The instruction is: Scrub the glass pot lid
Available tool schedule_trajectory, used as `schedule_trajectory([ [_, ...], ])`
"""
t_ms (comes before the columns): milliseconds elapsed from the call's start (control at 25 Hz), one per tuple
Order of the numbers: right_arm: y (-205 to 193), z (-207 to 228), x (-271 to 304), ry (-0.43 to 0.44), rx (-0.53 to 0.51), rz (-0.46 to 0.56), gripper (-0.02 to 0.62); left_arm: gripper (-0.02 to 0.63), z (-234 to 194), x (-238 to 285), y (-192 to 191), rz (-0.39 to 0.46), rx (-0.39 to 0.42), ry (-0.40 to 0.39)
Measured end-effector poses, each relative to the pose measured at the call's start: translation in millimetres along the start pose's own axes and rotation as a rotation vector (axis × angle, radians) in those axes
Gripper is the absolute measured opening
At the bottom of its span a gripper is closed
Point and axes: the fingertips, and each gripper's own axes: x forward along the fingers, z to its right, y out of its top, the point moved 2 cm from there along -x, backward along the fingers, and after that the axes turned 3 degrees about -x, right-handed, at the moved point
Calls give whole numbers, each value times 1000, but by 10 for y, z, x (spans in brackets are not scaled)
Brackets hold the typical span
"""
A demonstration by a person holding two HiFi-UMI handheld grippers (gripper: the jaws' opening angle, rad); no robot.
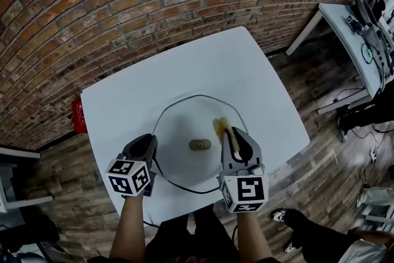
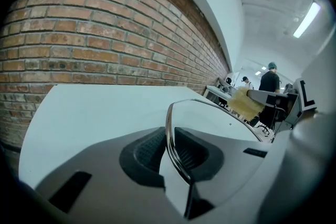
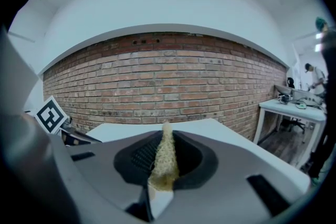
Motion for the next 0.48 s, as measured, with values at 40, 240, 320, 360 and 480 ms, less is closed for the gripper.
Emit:
schedule_trajectory([
  [40, 7, -18, 30, 7, 1, 0, 58, 58, 3, -1, -1, 1, -1, 0],
  [240, 76, -268, 298, 77, 3, -6, 58, 58, 5, -10, -11, 6, -11, -10],
  [320, 114, -423, 441, 118, 2, -17, 58, 58, 2, -7, -11, 7, -12, -12],
  [360, 131, -503, 509, 140, 2, -24, 58, 58, 2, -5, -11, 7, -12, -12],
  [480, 142, -715, 695, 193, 3, -42, 58, 58, 6, -4, -14, 4, -12, -15],
])
